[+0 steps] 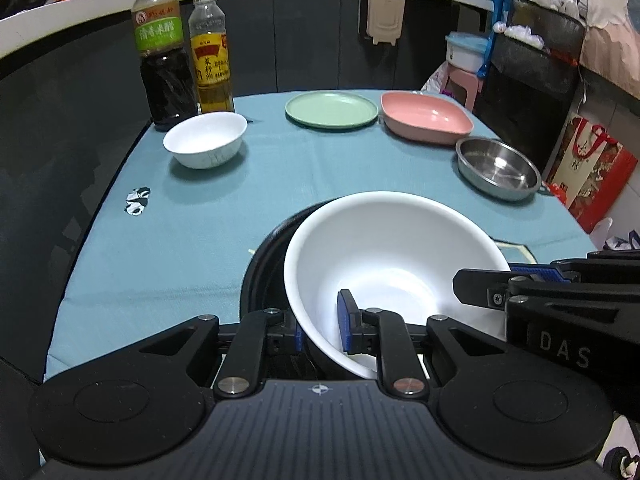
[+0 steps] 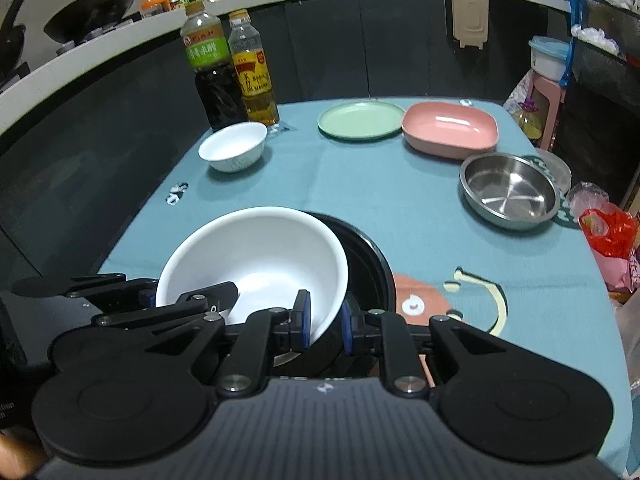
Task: Organize plates and bowls
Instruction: 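Lower the large white bowl into the black bowl with the left gripper, then open the left gripper and move it to the small white bowl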
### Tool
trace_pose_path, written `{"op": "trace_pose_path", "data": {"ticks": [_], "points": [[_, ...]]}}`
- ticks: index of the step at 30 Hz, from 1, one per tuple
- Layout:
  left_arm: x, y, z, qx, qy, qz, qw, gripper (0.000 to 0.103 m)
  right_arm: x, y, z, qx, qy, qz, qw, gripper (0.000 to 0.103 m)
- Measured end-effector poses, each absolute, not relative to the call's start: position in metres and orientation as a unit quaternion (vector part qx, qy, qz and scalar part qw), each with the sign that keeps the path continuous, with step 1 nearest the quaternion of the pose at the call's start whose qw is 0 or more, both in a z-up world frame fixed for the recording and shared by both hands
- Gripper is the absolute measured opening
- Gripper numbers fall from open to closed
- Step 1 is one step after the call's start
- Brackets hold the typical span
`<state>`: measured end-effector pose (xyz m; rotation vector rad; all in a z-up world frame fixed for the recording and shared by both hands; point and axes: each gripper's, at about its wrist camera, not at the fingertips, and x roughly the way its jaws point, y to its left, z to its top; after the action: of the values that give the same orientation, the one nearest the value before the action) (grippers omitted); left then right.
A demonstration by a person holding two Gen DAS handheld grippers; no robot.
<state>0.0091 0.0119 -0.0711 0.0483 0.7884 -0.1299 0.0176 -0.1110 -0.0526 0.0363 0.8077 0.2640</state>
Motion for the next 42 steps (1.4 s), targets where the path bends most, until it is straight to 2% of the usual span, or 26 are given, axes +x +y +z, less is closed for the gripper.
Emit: {"op": "trace_pose_path", "data": {"ticks": [12,30,35,42], "points": [[0.015,0.010,-0.078,0.034,0.393,-0.063,0.917,0.015,0.023,-0.110,-0.061,0.015,0.403,0.122,0.907,0.018],[0.017,0.017,-0.073,0.036,0.400,-0.054,0.914,0.022,0.028,-0.118,-0.056,0.024,0.394,0.103,0.913,0.018],[0.016,0.027,-0.061,0.020,0.386,-0.054,0.921,0.022,0.028,-0.123,-0.051,0.034,0.386,0.099,0.917,0.031],[0.029,0.049,-0.045,-0.003,0.364,-0.025,0.931,0.023,0.039,-0.118,-0.037,0.030,0.371,0.109,0.922,0.032]]}}
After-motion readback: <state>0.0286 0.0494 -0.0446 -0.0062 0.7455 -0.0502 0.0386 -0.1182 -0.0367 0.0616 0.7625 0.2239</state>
